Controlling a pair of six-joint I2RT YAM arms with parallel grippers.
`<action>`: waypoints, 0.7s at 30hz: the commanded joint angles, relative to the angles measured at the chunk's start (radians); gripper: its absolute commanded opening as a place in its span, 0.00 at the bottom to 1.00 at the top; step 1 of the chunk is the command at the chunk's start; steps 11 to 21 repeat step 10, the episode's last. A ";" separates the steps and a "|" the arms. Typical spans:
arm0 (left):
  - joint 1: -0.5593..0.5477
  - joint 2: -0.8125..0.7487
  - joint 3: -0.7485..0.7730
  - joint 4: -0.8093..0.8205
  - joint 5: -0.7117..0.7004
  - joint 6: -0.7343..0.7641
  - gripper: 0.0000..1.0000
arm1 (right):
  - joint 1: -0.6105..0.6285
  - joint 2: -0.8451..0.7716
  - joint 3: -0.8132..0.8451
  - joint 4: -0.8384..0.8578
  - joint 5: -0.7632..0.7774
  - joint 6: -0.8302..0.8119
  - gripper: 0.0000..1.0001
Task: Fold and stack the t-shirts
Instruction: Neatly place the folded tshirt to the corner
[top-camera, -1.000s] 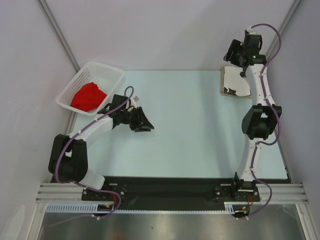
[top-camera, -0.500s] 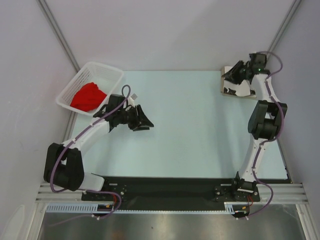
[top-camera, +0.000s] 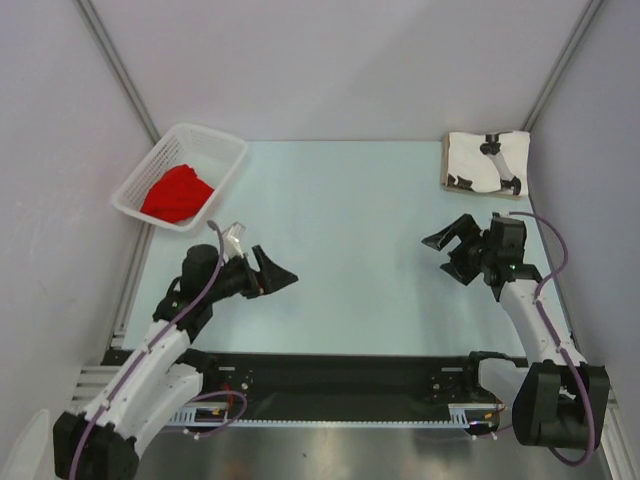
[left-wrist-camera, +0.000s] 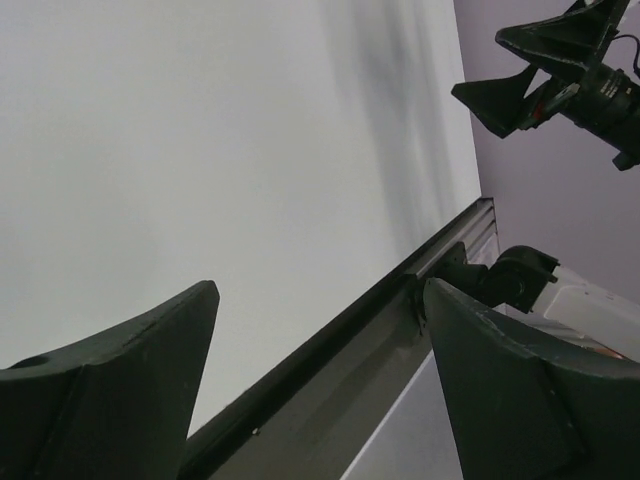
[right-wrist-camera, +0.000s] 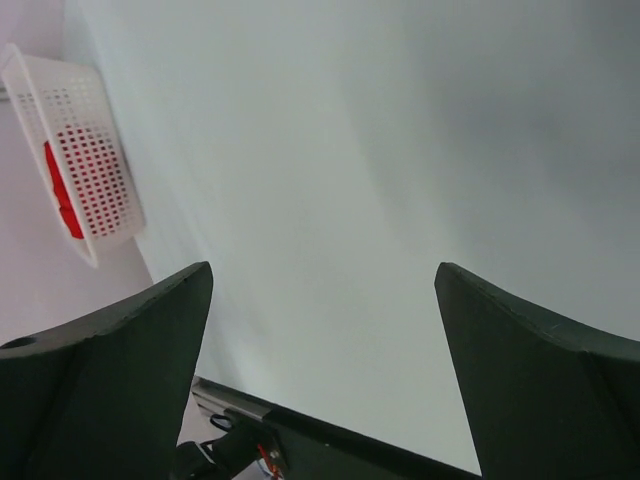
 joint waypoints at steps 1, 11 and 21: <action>-0.006 -0.169 -0.123 0.008 -0.115 -0.045 0.91 | -0.010 -0.012 -0.064 -0.088 0.043 -0.052 1.00; -0.006 -0.785 -0.345 0.011 -0.154 -0.207 1.00 | 0.054 -0.463 -0.471 0.238 -0.282 0.231 1.00; -0.006 -0.785 -0.345 0.011 -0.154 -0.207 1.00 | 0.054 -0.463 -0.471 0.238 -0.282 0.231 1.00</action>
